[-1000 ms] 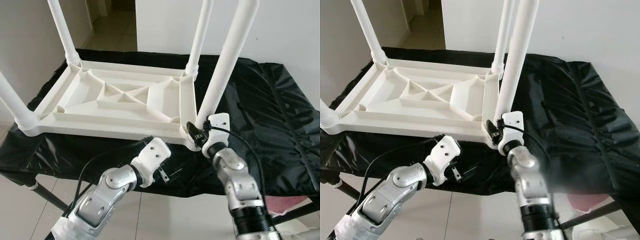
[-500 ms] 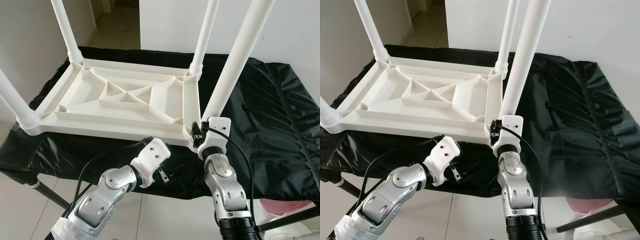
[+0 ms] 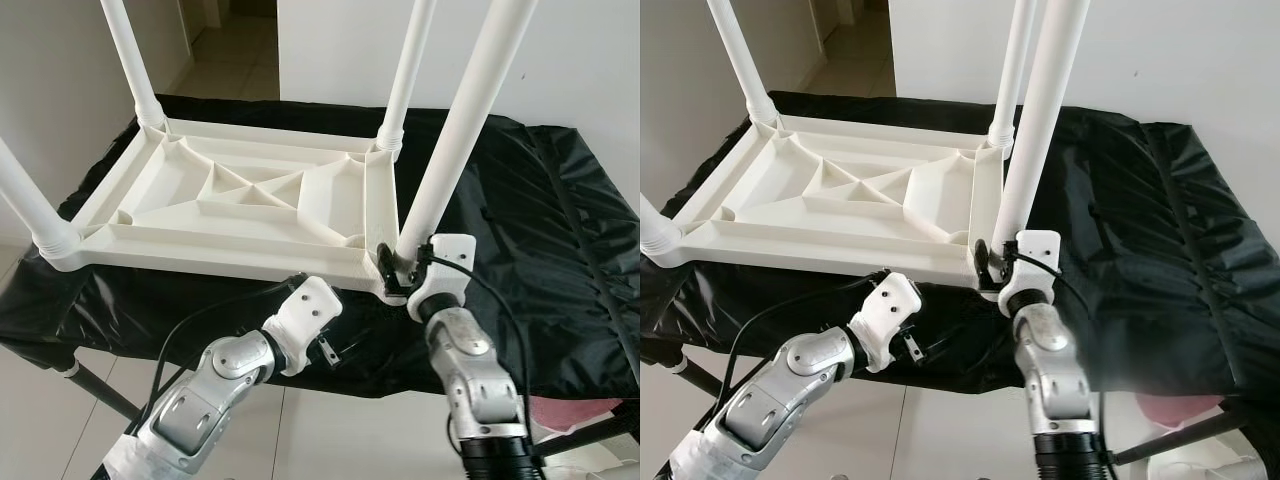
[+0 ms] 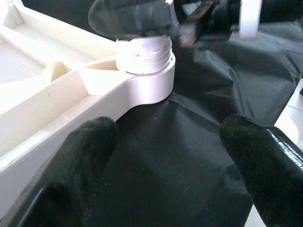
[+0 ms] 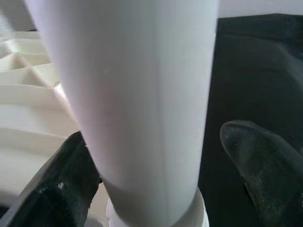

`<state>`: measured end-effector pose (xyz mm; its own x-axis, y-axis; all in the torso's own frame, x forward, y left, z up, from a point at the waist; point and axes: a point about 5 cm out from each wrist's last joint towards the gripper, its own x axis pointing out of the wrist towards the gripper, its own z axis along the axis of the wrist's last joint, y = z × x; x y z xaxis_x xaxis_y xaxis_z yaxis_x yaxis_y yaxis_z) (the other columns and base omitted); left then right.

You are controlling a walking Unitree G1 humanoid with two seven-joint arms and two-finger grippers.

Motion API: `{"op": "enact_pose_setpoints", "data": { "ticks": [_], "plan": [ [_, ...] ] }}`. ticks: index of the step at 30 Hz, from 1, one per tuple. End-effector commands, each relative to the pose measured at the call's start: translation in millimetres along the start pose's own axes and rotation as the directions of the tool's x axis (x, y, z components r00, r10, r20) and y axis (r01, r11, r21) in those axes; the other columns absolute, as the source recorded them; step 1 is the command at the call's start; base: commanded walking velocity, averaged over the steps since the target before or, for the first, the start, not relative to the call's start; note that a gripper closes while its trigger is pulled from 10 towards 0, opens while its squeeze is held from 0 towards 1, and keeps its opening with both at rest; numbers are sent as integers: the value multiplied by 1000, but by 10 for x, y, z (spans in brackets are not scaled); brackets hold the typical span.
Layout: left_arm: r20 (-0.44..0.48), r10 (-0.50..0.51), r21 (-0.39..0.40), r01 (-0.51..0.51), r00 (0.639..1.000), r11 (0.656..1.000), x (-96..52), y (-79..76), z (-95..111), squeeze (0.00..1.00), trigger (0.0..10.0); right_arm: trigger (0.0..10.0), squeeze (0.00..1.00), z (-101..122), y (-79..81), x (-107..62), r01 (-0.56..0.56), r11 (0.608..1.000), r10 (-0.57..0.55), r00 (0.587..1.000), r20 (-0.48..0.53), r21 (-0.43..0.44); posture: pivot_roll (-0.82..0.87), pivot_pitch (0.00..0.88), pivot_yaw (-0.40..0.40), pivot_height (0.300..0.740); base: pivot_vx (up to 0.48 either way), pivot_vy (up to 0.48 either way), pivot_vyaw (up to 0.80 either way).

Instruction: Building children table

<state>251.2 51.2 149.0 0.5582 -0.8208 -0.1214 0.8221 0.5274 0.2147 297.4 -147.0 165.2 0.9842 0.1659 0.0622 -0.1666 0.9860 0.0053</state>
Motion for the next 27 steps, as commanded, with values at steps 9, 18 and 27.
{"op": "enact_pose_setpoints", "data": {
  "ticks": [9, 18, 27],
  "plan": [
    [-10, -64, 0, 64, 998, 998, -15, -48, -14, 0, 10000, 10000, 0, -78, -45, 2, -195, 980, 193, 979, -60, -25, -31, 73, 0, 740, 0, 0, 0],
    [-8, -62, 6, 62, 998, 998, -4, -14, 1, 0, 10000, 10000, 0, -75, 41, 28, -460, 881, 452, 888, -88, -113, -34, 81, 12, 740, 0, 0, 0],
    [-6, -42, 8, 42, 999, 999, -8, 12, 14, 0, 10000, 4941, 0, -136, -149, 254, -513, 835, 491, 858, -151, -198, -18, 84, 3, 740, 0, 0, 0]
  ]
}}
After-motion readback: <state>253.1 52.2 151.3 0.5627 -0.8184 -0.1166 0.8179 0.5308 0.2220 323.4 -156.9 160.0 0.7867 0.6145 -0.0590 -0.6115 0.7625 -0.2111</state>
